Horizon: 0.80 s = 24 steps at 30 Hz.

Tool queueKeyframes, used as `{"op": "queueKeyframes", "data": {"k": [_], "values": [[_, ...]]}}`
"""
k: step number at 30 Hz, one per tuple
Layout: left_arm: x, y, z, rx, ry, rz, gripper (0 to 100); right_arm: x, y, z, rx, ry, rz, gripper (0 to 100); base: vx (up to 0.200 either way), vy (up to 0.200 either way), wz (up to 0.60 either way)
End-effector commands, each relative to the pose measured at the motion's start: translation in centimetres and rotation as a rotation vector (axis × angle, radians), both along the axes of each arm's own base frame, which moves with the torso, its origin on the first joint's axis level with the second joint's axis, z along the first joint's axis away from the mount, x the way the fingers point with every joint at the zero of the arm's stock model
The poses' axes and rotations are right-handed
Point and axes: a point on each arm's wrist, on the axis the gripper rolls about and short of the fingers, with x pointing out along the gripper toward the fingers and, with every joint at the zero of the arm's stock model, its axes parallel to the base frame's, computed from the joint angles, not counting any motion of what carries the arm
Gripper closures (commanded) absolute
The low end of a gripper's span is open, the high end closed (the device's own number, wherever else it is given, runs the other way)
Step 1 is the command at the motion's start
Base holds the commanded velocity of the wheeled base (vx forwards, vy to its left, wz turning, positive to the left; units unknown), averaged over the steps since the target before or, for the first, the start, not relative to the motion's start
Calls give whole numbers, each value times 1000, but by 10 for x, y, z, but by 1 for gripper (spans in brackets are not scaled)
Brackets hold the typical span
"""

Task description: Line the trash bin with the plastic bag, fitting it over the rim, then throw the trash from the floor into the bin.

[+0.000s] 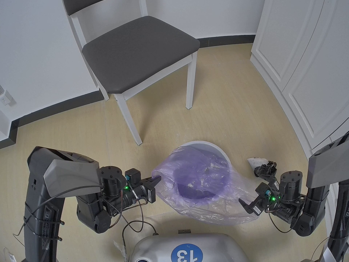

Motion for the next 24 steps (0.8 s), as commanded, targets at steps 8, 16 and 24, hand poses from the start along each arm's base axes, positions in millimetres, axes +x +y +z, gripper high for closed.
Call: {"op": "queueKeyframes", "data": {"k": [8,16,24], "values": [[1,-1,11,-16,-44,2,100,18,33,35,47,-95,78,0,0,0,0],[2,4,7,-2,-38,13,0,56,51,38,20,2,64,0,0,0,0],[-1,13,-1,5,9,33,0,75,52,30,-8,91,39,0,0,0,0]]}}
